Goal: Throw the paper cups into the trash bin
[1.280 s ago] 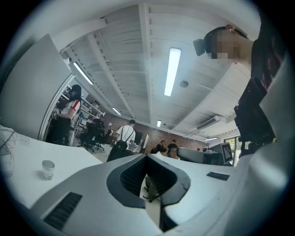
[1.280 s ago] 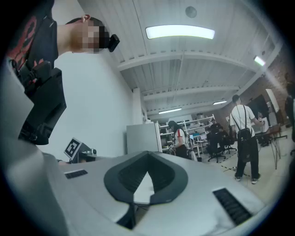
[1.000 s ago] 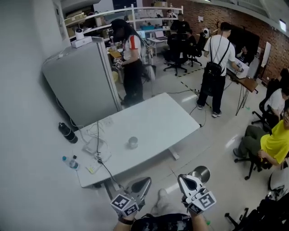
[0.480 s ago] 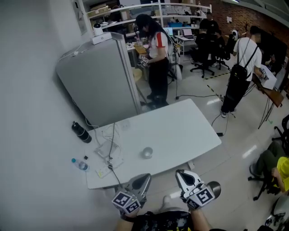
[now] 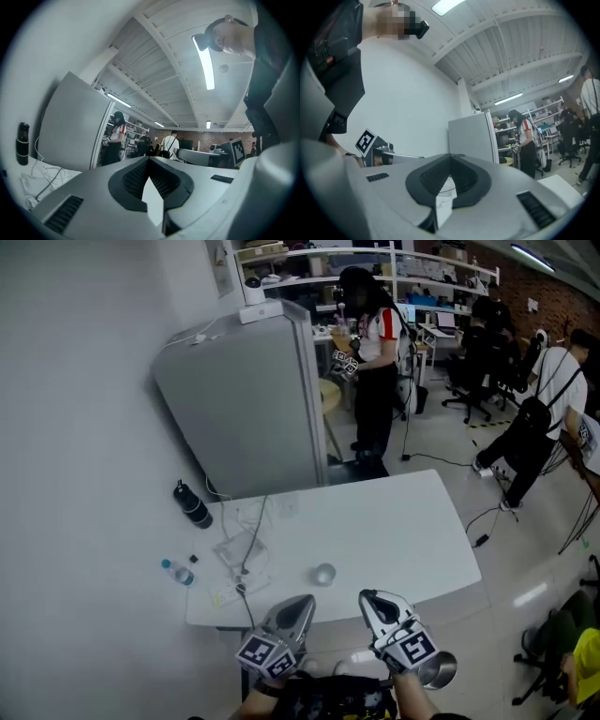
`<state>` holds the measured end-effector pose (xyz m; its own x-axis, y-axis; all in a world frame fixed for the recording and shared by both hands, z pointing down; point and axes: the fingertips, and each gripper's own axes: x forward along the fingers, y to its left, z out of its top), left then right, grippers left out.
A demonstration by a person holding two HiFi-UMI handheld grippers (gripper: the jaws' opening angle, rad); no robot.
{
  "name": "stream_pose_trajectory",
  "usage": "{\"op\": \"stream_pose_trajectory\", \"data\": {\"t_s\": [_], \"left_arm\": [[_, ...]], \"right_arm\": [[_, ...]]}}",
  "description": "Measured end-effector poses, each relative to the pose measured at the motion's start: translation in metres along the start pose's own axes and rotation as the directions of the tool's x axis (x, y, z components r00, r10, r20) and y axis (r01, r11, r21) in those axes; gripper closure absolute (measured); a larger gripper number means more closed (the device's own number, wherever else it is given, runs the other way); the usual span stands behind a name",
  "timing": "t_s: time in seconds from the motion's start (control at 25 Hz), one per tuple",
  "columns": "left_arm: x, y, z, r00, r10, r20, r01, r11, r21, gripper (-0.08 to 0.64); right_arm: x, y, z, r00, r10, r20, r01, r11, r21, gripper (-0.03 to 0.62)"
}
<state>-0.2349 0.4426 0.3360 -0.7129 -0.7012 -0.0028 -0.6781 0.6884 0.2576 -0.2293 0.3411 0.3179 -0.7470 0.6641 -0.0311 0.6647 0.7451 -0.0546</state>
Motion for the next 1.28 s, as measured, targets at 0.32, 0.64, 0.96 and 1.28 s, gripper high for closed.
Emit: {"op": "stream_pose_trajectory", "data": {"t_s": [0.32, 0.64, 0.96, 1.28], "left_arm": [[-0.011, 0.051, -0.010, 0.995, 0.094, -0.038, -0.094, 0.995, -0.011, 0.560], [-0.022, 0.076, -0.017, 0.992, 0.123, -0.002, -0.123, 0.992, -0.020, 0.560], [-0.029, 0.091, -0.020, 0.987, 0.162, 0.009, -0.161, 0.986, -0.050, 0.560], [-0.036, 0.111, -0.018, 0.980, 0.197, 0.018, -0.196, 0.978, -0.070, 0.560]], "right_arm": [[0.039, -0.003, -0.008, 1.000, 0.015, -0.011, -0.015, 0.999, -0.034, 0.588], [0.057, 0.006, -0.030, 0.998, 0.034, -0.045, -0.037, 0.998, -0.055, 0.588], [0.078, -0.008, -0.089, 0.990, 0.023, -0.139, -0.022, 1.000, 0.006, 0.480], [0.104, -0.019, -0.197, 0.941, 0.026, -0.337, -0.016, 0.999, 0.032, 0.414]]}}
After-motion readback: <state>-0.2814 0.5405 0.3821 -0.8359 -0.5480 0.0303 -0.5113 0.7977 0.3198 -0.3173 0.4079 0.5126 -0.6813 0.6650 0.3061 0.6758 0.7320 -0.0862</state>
